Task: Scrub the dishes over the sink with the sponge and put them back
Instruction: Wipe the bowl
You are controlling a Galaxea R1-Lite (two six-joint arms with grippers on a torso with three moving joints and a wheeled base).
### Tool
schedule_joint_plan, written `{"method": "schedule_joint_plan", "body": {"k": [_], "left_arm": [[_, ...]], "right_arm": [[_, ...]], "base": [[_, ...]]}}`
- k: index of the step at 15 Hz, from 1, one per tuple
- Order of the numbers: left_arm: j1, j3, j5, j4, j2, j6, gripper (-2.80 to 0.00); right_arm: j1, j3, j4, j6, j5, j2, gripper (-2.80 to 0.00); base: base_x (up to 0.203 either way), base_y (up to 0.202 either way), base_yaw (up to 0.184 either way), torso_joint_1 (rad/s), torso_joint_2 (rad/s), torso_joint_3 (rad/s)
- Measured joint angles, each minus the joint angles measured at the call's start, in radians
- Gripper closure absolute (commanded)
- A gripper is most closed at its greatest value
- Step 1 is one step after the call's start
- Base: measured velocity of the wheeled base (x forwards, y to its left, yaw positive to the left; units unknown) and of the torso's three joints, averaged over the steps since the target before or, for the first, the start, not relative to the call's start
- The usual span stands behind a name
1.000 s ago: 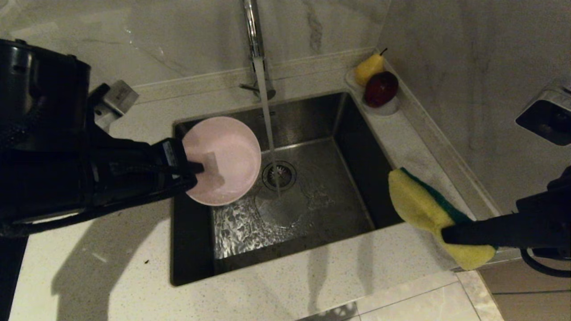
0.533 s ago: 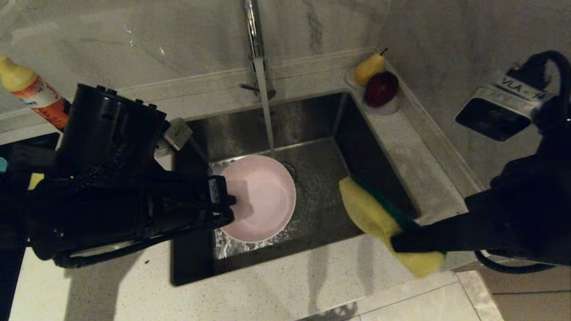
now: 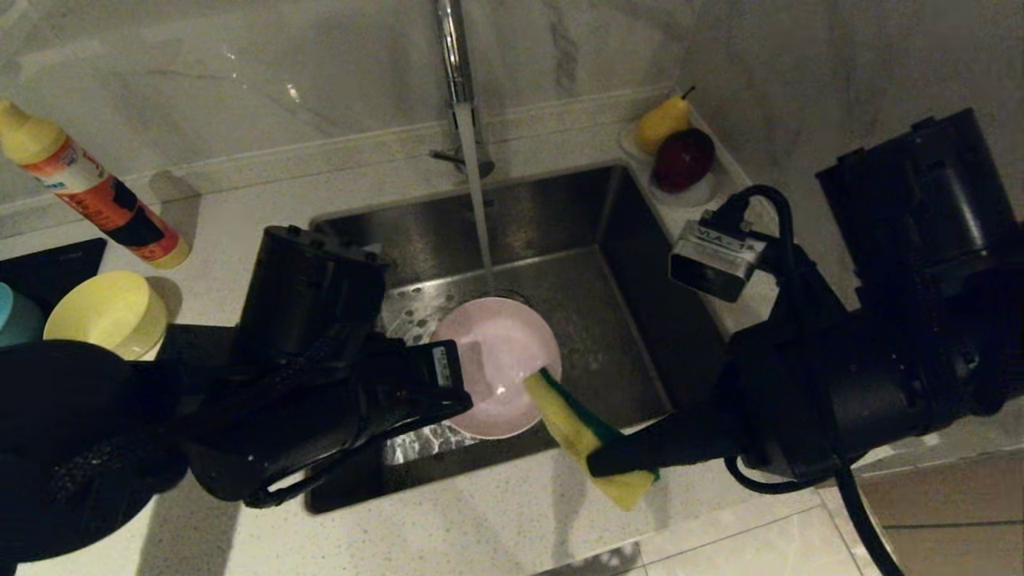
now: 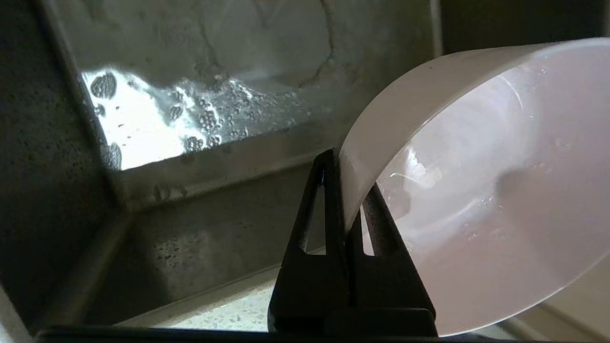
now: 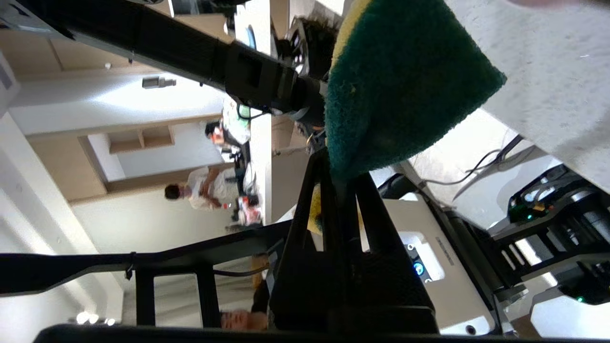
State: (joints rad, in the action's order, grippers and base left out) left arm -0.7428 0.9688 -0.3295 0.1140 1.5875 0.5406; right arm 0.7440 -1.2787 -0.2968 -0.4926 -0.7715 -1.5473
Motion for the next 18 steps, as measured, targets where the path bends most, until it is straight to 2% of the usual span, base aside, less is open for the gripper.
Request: {"method": "schedule_joint_plan", "body": {"k": [4, 8, 14, 18], "left_arm": [[-0.026, -0.004, -0.062, 0.001, 0.009, -0.009, 0.0], [-0.027, -0.002, -0.064, 0.003, 0.005, -0.008, 0.0], [-0.029, -0.014, -0.061, 0.007, -0.005, 0.003, 0.0], [-0.029, -0.043, -0.062, 0.075, -0.021, -0.004, 0.0]], "right_arm": [[0.03, -0.018, -0.007, -0.001, 0.005, -0.041, 0.0], [0.059, -0.055, -0.001, -0.003, 0.068, -0.102, 0.0], [0.064, -0.112, 0.0, -0.004, 0.091, -0.186, 0.0], [0.058, -0.164, 0.0, -0.005, 0.097, -0.231, 0.0]], "base": [[0.0, 0.0, 0.0, 0.0, 0.0, 0.0], [0.0, 0.0, 0.0, 0.0, 0.0, 0.0], [0.0, 0.0, 0.0, 0.0, 0.0, 0.0], [0.0, 0.0, 0.0, 0.0, 0.0, 0.0]]}}
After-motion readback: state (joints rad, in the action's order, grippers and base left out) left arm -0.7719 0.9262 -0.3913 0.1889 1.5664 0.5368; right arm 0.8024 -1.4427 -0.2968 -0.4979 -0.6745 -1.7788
